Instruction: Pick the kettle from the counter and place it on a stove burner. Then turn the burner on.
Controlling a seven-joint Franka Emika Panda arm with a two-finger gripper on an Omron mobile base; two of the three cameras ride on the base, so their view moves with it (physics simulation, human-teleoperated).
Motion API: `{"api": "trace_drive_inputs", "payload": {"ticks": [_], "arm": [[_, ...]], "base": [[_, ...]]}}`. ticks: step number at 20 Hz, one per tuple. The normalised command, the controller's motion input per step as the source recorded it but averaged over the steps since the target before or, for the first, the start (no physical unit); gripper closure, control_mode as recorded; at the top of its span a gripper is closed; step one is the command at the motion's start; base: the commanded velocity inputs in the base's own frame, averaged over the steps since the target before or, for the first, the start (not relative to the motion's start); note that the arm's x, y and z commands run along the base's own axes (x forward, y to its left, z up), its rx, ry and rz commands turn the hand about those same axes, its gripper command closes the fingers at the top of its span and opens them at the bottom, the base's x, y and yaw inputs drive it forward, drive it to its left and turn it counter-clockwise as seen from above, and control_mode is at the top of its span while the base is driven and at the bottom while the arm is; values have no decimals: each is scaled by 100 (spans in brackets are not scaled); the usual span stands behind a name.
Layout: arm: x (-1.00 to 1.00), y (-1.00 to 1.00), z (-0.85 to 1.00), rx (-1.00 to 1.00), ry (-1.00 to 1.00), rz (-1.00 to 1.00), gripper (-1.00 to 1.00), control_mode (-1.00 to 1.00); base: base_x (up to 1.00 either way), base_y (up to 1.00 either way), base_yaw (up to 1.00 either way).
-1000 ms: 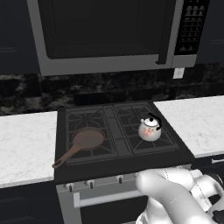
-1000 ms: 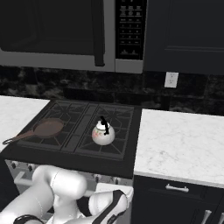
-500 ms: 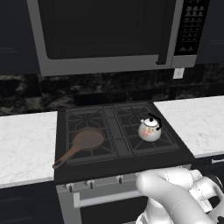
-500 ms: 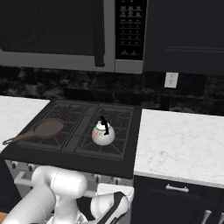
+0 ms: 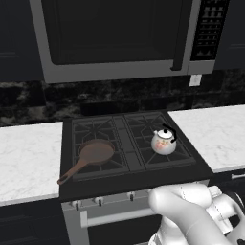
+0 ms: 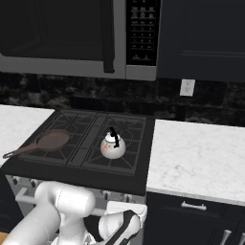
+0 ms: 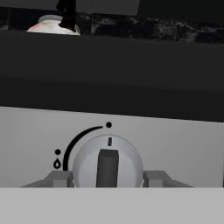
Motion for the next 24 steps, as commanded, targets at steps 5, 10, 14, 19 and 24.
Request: {"api": "trace_drive_inputs", "payload": {"ticks": [5, 10, 14, 19, 24], "arm": [[0, 0, 3, 0, 0, 0, 100, -100], [0, 1, 0, 0, 0, 1, 100, -100], [0, 3, 2, -6, -1, 8, 100, -100], [0, 0, 3, -11, -2, 9, 100, -100], [0, 0, 9, -14, 0, 11, 100, -100]], "base": [[0, 0, 0], [0, 0, 0], [0, 0, 0], [0, 0, 0], [0, 0, 0]]}}
